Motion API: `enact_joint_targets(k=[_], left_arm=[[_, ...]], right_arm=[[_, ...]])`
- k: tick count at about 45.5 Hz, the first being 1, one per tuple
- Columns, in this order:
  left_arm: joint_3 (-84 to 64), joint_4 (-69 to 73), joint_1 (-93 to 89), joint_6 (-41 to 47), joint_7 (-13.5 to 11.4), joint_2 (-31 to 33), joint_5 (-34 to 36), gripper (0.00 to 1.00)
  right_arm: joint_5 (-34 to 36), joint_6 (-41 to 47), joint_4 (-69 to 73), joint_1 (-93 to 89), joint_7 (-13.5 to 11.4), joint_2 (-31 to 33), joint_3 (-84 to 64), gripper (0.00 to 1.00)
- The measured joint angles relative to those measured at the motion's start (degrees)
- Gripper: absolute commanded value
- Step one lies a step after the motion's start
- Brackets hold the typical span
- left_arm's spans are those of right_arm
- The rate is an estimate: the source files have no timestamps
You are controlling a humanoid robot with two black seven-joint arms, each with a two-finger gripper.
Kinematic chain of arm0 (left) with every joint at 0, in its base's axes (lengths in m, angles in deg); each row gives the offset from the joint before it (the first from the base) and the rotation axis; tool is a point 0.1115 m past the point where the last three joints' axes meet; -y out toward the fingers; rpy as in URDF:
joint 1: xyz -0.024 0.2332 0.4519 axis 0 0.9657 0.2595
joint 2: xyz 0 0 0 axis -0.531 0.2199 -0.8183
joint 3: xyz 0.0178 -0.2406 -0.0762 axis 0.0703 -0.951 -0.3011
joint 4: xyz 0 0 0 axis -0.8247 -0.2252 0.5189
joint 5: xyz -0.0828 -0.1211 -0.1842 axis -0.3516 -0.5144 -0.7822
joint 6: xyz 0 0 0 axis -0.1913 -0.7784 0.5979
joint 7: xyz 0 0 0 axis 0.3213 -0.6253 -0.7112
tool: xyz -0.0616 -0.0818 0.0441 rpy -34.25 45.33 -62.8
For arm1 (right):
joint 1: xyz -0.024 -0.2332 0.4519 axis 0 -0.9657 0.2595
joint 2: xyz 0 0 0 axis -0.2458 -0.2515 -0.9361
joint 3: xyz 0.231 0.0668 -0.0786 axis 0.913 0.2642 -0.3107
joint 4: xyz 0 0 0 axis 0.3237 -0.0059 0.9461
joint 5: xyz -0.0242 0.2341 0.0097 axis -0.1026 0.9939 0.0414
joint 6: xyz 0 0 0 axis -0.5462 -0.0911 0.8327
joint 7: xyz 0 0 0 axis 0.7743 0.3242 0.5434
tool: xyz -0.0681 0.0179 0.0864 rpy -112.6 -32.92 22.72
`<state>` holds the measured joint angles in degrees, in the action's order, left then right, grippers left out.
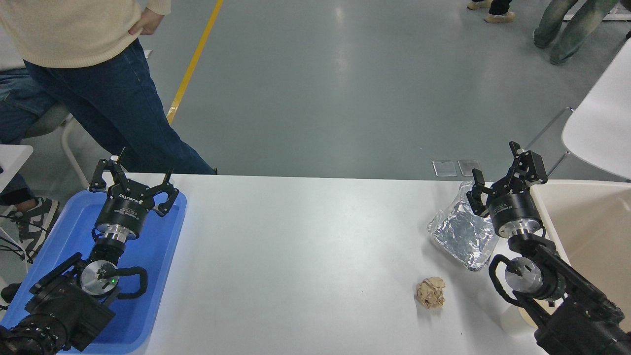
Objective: Pick up paper cup place in dustbin
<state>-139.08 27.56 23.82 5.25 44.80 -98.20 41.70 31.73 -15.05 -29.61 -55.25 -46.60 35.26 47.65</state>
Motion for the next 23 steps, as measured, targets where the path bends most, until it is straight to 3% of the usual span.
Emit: enact_joint_targets(k=[23], left_arm=[[0.0,0.0,0.0,0.0,-0.07,0.0,0.02,1.0]], right_arm=[[0.0,-0.11,-0.07,0.03,0.0,0.2,0.26,1.0]])
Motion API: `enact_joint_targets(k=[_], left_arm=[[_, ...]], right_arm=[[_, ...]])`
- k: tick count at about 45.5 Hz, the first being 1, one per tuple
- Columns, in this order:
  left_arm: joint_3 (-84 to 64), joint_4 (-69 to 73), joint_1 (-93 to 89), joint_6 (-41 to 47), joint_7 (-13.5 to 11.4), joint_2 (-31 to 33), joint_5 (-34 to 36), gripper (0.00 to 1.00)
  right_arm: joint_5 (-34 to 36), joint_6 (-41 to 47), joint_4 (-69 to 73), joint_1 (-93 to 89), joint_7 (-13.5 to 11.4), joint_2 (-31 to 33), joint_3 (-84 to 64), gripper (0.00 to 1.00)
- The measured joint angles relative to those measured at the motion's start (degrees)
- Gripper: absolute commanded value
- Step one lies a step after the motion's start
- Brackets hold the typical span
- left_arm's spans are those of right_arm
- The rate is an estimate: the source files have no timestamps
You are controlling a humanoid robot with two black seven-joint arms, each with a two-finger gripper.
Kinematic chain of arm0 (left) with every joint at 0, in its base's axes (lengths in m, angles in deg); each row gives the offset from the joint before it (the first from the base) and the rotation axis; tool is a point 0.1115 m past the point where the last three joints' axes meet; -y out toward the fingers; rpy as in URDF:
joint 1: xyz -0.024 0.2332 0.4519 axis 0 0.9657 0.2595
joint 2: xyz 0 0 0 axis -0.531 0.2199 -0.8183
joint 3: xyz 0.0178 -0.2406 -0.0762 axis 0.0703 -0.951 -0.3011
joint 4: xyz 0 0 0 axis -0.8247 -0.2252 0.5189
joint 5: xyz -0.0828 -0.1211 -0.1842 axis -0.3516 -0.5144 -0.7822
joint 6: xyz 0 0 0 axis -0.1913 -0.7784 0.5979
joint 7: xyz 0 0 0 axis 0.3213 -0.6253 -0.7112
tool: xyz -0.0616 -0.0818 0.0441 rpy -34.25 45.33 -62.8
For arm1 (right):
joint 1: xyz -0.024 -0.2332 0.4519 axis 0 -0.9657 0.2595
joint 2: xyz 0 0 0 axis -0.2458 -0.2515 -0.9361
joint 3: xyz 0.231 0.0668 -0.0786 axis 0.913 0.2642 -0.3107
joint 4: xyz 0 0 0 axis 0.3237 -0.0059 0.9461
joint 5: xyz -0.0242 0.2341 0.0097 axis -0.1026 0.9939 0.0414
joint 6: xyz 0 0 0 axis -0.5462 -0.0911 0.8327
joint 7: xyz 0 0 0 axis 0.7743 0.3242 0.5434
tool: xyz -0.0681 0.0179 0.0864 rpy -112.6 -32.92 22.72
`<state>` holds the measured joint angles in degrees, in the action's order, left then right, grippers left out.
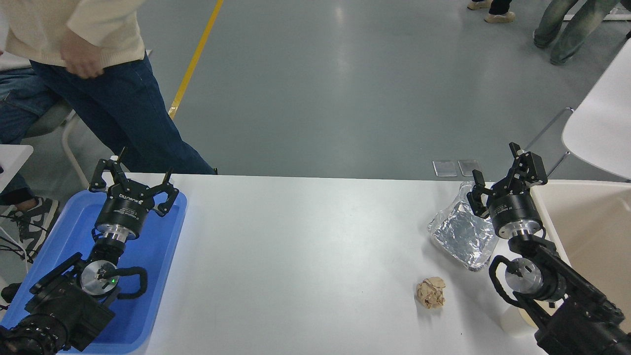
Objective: Pick up paper cup place in dustbin
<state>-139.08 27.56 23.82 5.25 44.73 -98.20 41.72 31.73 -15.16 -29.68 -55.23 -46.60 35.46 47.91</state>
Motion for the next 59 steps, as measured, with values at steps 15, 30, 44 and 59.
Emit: enact_joint_targets(k=[15,30,44,59], left_arm=[[0.0,0.0,0.0,0.0,0.0,0.02,-0.02,1.0],[0.0,0.0,0.0,0.0,0.0,0.02,-0.02,1.0],[0.0,0.0,0.0,0.0,-0.02,0.02,-0.02,1.0],[0.0,0.0,-0.02,0.0,-0.01,0.02,-0.01,1.0]], right_arm=[[0.07,-0.22,0.0,0.38,0.0,1.07,0.21,1.0],[0.49,-0.47,1.95,-0.06,-0.12,4.36,-0.42,1.0],[1.15,-0.53,5.32,0.24,-0.15,13.88,-9.75,1.0],[1.29,1.14,9.82,12.87,-0.13,30.04,-38.38,1.0]])
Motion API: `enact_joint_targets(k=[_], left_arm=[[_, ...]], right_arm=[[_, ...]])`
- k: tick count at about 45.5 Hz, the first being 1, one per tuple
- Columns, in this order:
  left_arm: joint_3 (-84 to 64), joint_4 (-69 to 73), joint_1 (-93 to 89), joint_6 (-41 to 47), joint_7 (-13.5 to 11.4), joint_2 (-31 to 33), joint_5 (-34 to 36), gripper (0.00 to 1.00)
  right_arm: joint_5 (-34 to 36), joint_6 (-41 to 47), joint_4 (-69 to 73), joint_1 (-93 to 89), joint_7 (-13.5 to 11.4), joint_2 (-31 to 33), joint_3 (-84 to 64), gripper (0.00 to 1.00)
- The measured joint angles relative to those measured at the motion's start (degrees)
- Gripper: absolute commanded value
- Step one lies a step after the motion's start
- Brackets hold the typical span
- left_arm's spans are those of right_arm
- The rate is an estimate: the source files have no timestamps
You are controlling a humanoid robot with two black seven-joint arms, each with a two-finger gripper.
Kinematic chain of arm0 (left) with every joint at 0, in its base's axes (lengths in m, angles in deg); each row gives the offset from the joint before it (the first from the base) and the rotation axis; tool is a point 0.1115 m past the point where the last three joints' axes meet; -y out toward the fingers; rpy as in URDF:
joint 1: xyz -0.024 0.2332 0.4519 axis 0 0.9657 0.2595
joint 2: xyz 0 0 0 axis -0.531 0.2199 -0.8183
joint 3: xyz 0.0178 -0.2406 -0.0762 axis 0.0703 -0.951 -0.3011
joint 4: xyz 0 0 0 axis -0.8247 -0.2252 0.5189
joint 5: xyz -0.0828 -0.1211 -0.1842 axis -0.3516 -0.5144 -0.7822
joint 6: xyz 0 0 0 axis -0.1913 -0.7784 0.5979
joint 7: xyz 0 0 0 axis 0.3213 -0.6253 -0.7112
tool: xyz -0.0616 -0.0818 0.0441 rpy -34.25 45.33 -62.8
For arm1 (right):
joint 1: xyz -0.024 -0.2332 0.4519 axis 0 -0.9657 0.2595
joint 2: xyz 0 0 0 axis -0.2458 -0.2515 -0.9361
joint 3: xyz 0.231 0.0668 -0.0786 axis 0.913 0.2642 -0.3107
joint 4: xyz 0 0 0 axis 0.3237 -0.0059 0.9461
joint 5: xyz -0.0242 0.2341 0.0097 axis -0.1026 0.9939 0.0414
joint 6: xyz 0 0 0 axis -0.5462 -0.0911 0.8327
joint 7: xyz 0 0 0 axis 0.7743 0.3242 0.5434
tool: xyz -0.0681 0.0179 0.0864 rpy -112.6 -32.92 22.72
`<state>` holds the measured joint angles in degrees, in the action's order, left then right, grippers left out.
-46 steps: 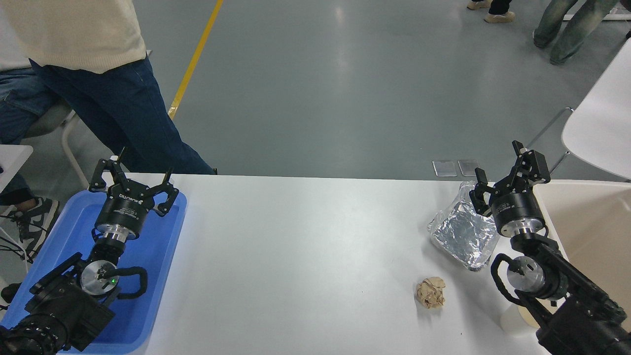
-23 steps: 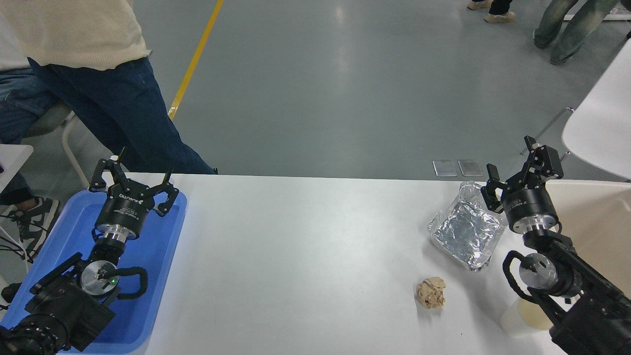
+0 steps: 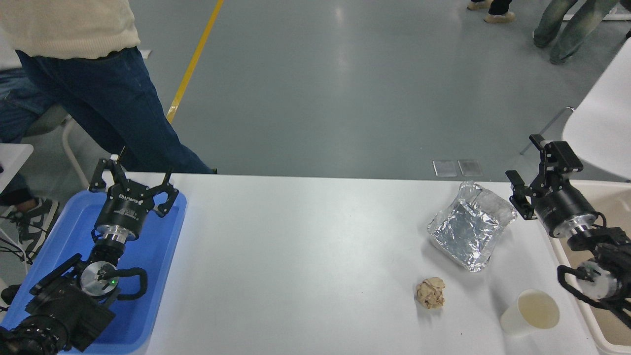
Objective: Pick up paper cup place in dustbin
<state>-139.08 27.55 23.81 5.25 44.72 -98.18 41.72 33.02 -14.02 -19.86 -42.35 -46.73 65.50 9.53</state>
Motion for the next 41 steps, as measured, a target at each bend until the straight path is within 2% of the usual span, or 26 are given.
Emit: enact_joint_targets(k=[12,20,32,41], left_arm=[[0.0,0.0,-0.06,0.0,0.13,0.07,0.05,1.0],[0.0,0.0,-0.07,0.0,0.15,0.08,0.07,1.0],[0.0,0.01,-0.07,0.0,0.16,0.09,0.05,1.0],[0.0,0.0,-0.07,0.0,0.17,0.07,0.08,1.0]], right_arm=[[-0.02,5.51,1.22,23.31,-0.05,8.65,-36.4,1.0],[-0.27,12.83,1.5,38.26,-0.11,10.12,-56.25,1.0],[-0.75,27.14,2.0,61.75,-0.23,1.75,-89.53,1.0],[-1.67,36.59,3.15,74.24,-0.3,-4.06,-103.12,1.0]])
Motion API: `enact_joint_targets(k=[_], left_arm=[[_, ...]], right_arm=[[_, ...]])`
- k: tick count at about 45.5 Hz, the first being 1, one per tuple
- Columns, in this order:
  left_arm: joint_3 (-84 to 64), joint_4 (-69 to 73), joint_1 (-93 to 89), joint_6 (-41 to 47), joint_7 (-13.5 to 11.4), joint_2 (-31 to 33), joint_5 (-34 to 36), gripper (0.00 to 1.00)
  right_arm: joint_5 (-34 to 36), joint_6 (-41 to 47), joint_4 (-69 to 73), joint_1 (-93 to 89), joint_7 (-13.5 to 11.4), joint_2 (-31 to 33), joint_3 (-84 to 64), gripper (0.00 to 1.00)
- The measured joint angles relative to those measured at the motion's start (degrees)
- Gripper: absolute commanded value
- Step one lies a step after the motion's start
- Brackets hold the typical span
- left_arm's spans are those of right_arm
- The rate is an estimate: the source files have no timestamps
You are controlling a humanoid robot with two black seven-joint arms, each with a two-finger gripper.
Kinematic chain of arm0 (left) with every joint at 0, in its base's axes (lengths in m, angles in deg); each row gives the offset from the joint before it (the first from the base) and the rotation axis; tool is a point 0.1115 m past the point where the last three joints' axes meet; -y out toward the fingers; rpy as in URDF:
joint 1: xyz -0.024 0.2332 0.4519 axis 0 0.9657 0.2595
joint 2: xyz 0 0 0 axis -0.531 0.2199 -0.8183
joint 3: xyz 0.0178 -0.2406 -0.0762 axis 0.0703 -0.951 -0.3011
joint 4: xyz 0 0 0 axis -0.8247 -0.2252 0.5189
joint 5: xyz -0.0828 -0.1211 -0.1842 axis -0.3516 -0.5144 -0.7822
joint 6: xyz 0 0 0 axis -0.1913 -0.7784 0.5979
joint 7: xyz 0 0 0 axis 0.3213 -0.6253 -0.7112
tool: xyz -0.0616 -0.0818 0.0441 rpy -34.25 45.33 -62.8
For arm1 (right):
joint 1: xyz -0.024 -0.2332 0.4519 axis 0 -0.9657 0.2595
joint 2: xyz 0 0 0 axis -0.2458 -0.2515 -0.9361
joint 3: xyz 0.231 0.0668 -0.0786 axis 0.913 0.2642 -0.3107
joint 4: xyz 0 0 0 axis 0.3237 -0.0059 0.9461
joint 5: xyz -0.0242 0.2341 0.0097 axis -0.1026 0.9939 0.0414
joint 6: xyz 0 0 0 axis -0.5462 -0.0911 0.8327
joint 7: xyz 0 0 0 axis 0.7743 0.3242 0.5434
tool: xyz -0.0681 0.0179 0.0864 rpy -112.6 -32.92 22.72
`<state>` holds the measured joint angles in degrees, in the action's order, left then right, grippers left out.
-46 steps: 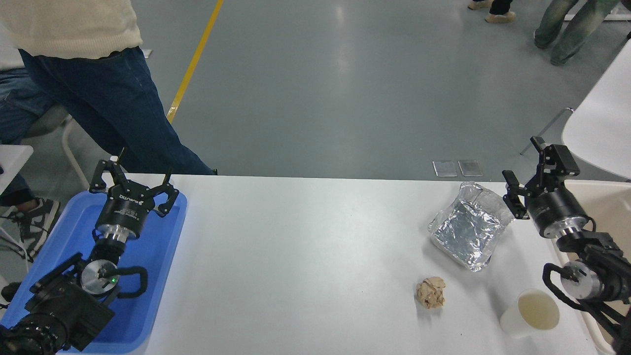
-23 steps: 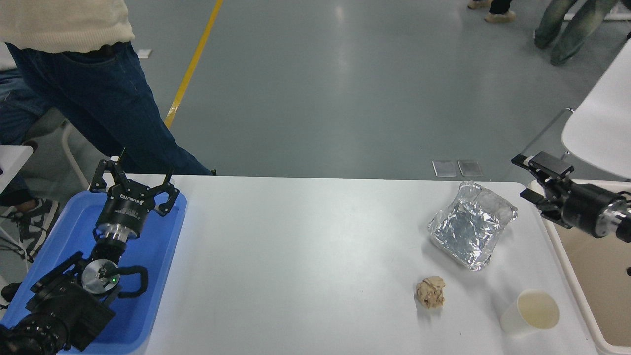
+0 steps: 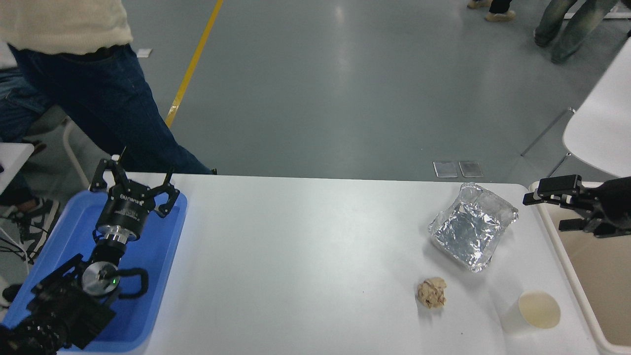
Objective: Pick up paper cup place in dustbin
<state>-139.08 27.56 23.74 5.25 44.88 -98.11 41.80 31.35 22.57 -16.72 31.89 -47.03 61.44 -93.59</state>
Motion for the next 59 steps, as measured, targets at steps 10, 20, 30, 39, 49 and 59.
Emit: enact_joint_targets(k=[10,20,30,39,49,59], left_arm=[[0.0,0.0,0.0,0.0,-0.01,-0.04,-0.01,1.0],[0.0,0.0,0.07,0.0,-0.08,-0.07,0.0,1.0],[0.0,0.0,0.07,0.0,-0.09,-0.07,-0.01,1.0],[0.0,0.0,0.01,0.0,0.0,-0.05,-0.01,1.0],[0.0,0.0,0.0,0.0,0.0,0.01,-0.02,1.0],[0.0,-0.01,-0.02,0.0,0.0,0.03,-0.01,1.0]], right_arm=[[-4.3,4.58,3.34,12.59,-0.04,-6.74,-7.06,1.0],[-6.11,6.2,6.09,22.23,-0.12,-11.32,-9.04,1.0],[-6.75,6.76,7.95,26.96,-0.2,-14.64,-9.15,1.0],[-7.29,6.94,9.33,28.72,-1.36,-15.84,-9.95,1.0],[-7.58,7.01,10.17,27.94,-3.99,-15.46,-12.08,1.0],[-7.69,7.03,10.48,22.4,-5.15,-10.51,-11.6,1.0]])
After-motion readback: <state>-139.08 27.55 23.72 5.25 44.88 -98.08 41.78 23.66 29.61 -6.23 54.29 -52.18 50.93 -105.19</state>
